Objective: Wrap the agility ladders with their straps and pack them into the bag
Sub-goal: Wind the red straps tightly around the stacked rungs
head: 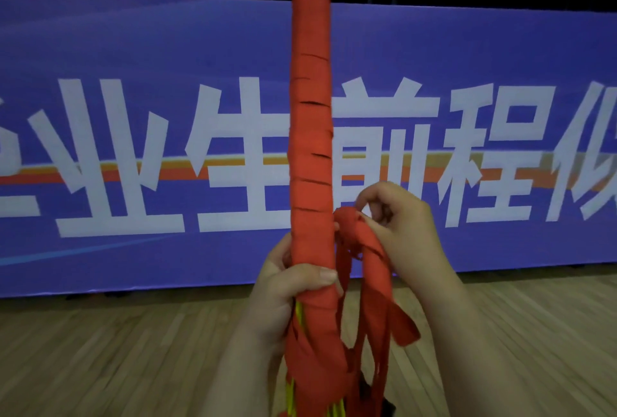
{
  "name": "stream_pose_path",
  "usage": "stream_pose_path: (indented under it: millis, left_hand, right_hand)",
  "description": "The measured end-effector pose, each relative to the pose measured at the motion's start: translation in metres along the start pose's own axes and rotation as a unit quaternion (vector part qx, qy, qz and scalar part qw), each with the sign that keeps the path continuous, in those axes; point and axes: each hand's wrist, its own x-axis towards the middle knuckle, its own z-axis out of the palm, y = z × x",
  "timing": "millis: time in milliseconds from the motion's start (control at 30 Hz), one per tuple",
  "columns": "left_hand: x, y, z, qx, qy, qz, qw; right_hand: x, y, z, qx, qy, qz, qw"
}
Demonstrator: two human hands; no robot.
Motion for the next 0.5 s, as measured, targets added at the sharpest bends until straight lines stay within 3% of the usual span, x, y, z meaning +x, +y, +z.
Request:
stream_pose_path:
  millis: [133,233,333,433,500]
  left_hand:
    - [0.003,-0.006,-0.003,-0.058,-0.015,-0.015,0.998]
    - [0.005,-0.007,-0.007,-0.071,-0.013,-0.018,0.997]
    - [0.005,-0.007,-0.008,-0.081,0.008,-0.014,0.997]
    - [0.007,-0.008,-0.009,-0.079,0.027,-0.004,0.997]
    - [0.008,-0.008,-0.013,-0.082,0.034,0.009,0.996]
  right_hand:
    - [0.000,-0.002,0.004,-0.152,-0.015,-0.066,0.986]
    - [0.002,-0.010,0.010,-0.166,-0.020,-0.053,0.984]
    - [0.001,-0.009,0.014,0.004,-0.069,0.080,0.994]
    - [-0.009,-0.006,0.010,0.227,-0.102,0.176,0.952]
    - [-0.017,-0.005,0.010,0.275,-0.114,0.179,0.938]
